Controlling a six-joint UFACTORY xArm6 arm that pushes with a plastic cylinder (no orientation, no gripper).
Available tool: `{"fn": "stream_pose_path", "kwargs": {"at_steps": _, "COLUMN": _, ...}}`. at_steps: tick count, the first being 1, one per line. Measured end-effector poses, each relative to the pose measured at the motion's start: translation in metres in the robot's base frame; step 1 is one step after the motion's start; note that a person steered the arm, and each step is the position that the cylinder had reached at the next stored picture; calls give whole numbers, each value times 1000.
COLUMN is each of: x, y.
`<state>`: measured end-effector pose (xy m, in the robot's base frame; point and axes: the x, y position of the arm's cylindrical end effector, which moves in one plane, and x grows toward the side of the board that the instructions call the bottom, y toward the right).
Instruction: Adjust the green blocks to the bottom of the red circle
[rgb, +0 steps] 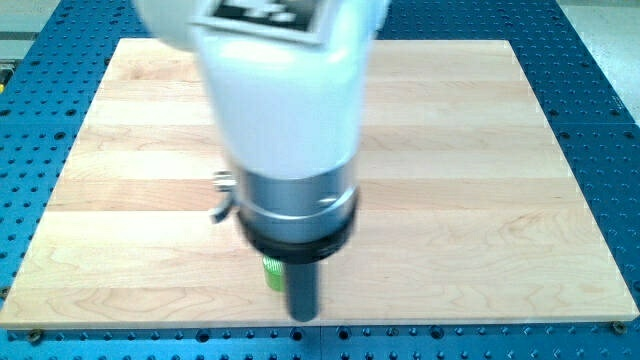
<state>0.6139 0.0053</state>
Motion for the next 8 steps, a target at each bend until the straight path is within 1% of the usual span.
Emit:
{"fn": "stream_pose_path", "kwargs": {"at_steps": 1, "x": -10, "y": 6}}
{"fn": "stream_pose_path", "kwargs": {"at_steps": 3, "x": -18, "y": -36}}
{"fn": "stream_pose_path", "kwargs": {"at_steps": 4, "x": -19, "y": -33}}
{"fn": "stream_pose_path", "kwargs": {"at_steps": 5, "x": -62, "y": 11}}
{"fn": "stream_pose_path", "kwargs": {"at_steps": 6, "x": -78, "y": -6}}
{"fn": "stream_pose_path", "kwargs": {"at_steps": 7, "x": -78, "y": -14}}
{"fn": "stream_pose_path", "kwargs": {"at_steps": 8, "x": -93, "y": -8}}
